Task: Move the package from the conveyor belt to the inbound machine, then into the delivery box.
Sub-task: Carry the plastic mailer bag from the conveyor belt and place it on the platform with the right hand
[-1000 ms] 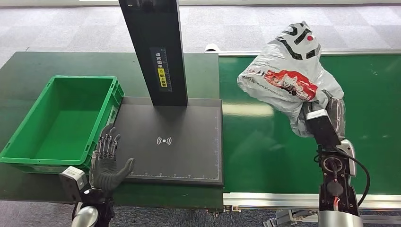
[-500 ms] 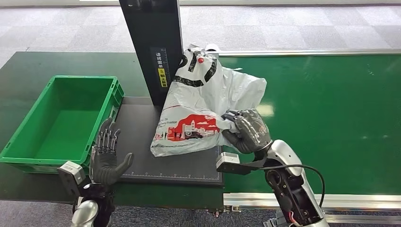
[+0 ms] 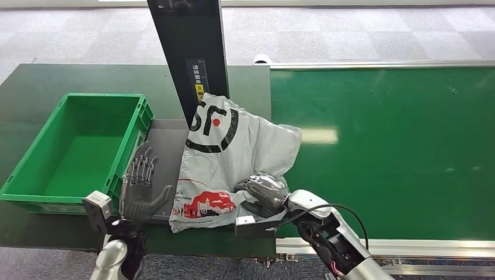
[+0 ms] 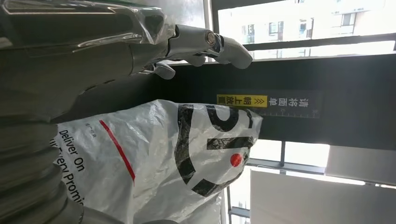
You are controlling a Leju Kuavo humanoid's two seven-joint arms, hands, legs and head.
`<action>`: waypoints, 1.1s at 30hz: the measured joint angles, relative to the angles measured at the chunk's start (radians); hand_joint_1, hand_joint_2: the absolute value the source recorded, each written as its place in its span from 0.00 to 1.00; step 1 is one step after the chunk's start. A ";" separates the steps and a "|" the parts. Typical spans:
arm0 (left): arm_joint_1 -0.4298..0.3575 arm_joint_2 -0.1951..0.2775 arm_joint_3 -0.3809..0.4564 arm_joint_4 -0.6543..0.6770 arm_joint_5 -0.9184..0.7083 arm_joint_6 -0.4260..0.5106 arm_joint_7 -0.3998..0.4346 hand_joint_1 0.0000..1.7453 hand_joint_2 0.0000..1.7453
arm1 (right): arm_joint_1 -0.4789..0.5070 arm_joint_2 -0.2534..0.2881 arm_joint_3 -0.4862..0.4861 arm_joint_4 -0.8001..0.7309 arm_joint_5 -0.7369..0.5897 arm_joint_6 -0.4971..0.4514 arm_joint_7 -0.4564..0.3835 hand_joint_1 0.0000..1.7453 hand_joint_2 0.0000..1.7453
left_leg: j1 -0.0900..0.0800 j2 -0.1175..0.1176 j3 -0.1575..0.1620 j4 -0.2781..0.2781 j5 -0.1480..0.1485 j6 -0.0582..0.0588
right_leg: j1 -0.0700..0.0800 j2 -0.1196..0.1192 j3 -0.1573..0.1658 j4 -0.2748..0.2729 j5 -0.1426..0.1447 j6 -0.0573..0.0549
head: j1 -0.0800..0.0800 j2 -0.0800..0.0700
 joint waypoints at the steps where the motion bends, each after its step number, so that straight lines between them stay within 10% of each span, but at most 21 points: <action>1: 0.000 0.001 -0.003 0.003 0.000 0.000 0.001 0.00 1.00 | -0.007 -0.001 0.009 0.017 -0.004 0.010 0.003 1.00 1.00 | 0.000 0.000 0.000 0.000 0.000 0.000 | 0.000 0.000 0.000 0.000 0.000 0.000 | 0.000 0.000; 7: 0.000 0.005 -0.010 0.014 0.004 0.004 0.004 0.00 1.00 | -0.044 -0.013 0.049 0.083 -0.033 0.011 -0.010 1.00 1.00 | 0.000 0.000 0.001 0.000 0.000 0.000 | 0.000 0.000 0.001 0.000 0.000 0.000 | 0.000 0.000; 11: 0.013 0.007 -0.010 0.006 0.009 0.009 0.008 0.00 1.00 | -0.048 -0.016 0.060 0.087 -0.053 -0.055 -0.021 0.19 1.00 | 0.000 0.000 0.001 0.000 0.000 0.000 | 0.000 0.000 0.002 0.000 0.000 0.000 | 0.000 0.000; 14: 0.028 0.008 -0.010 -0.003 0.009 0.010 0.008 0.00 1.00 | -0.045 -0.016 0.060 0.074 -0.051 -0.145 -0.023 0.00 1.00 | 0.000 0.000 0.001 0.000 0.000 0.000 | 0.000 0.000 0.001 0.000 0.000 0.000 | 0.000 0.000; 23: 0.031 0.010 -0.009 -0.006 0.010 0.007 0.008 0.00 1.00 | 0.019 -0.019 -0.035 -0.097 -0.108 -0.310 -0.085 0.00 1.00 | 0.000 0.000 0.001 0.000 0.000 0.000 | 0.000 0.000 0.000 0.000 0.000 0.000 | 0.000 0.000; 33: 0.005 0.011 -0.021 0.026 0.009 0.007 -0.002 0.00 1.00 | 0.088 -0.029 -0.145 -0.225 -0.512 -0.047 -0.185 0.00 1.00 | 0.000 0.000 0.001 0.000 0.000 0.000 | 0.000 0.000 0.000 0.000 0.000 0.000 | 0.000 0.000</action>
